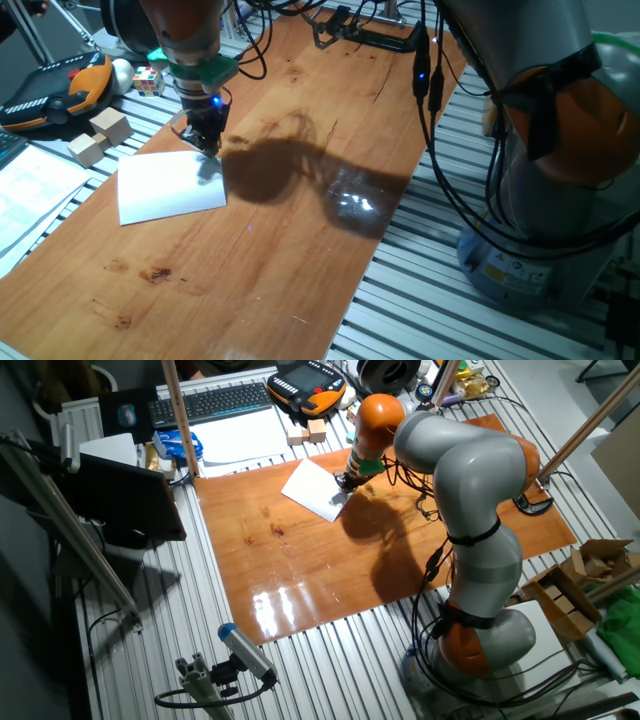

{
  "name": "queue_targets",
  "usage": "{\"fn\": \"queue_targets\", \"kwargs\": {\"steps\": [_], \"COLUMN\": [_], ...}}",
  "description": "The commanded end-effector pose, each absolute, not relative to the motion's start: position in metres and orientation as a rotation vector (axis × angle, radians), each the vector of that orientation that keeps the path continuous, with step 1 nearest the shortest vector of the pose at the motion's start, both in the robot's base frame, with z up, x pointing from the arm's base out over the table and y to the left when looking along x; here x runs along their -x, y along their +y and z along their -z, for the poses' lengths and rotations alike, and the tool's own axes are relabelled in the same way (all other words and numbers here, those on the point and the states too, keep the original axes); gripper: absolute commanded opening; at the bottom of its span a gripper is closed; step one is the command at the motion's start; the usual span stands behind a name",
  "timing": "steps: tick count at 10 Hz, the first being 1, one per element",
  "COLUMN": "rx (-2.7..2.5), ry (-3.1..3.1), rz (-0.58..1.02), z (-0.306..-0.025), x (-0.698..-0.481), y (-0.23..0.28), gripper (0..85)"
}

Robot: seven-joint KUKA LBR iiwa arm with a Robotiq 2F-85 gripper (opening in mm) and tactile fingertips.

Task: Unfold a piece of paper

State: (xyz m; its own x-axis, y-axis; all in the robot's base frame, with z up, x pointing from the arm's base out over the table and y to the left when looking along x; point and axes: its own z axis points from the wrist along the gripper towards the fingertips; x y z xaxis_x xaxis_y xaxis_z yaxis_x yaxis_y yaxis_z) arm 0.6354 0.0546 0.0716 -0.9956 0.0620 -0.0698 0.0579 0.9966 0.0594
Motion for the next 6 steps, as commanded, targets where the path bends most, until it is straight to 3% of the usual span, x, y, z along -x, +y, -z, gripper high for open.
{"fn": "queue_targets", "kwargs": {"steps": [1,6], "rx": [-0.085,-0.071], "ry": [3.070,3.091], "rz": [-0.097,-0.123], "z": [-0.074,-0.097], "x": [-0.635,-0.623], "y": [0.057,0.074], "gripper": [2.0,2.0]}}
